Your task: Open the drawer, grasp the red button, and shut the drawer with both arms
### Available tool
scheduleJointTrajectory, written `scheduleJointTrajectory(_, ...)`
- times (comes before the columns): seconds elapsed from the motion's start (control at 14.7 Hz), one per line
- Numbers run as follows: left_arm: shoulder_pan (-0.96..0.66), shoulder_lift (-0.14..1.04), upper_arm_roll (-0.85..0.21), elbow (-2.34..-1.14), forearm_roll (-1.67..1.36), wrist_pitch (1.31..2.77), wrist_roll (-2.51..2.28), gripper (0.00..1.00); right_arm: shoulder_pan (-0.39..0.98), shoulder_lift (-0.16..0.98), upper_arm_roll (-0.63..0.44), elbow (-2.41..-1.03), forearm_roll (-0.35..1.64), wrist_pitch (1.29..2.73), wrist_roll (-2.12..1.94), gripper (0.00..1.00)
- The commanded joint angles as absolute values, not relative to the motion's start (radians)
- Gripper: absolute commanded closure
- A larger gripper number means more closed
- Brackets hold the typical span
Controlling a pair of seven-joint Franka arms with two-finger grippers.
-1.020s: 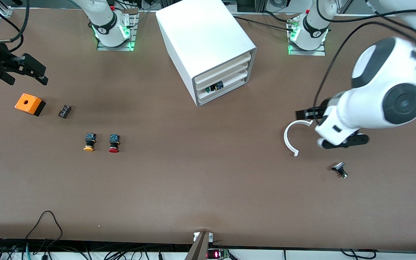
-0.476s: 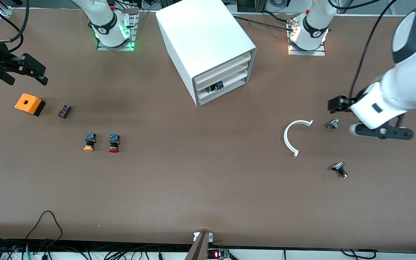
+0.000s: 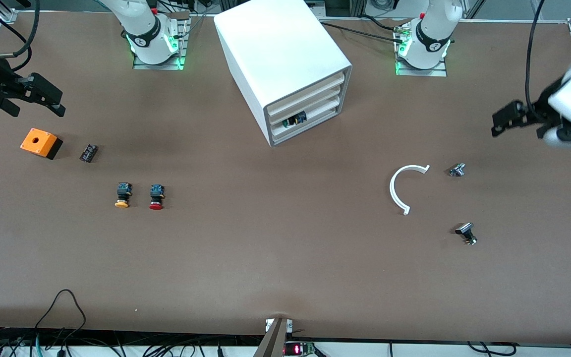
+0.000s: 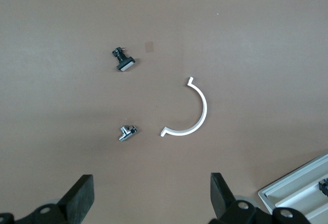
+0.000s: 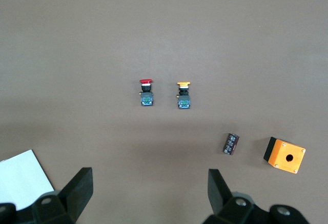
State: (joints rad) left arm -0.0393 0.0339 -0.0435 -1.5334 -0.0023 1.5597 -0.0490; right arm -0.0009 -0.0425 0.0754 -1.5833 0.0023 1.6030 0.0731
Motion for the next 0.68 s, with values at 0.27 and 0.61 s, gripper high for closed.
scheduleJointTrajectory(0.27, -0.072, -0.002, -0.049, -1.579, 0.026, 1.557, -0.034, 0.0, 0.003, -0.051, 0.071, -1.577, -0.005, 1.598, 0.061, 0.01)
scheduleJointTrajectory(0.61, -0.072, 0.002, -0.049, -1.575, 0.049, 1.557, -0.034, 0.0, -0.002, -0.052, 0.068, -1.577, -0.003, 1.594, 0.057, 0.01)
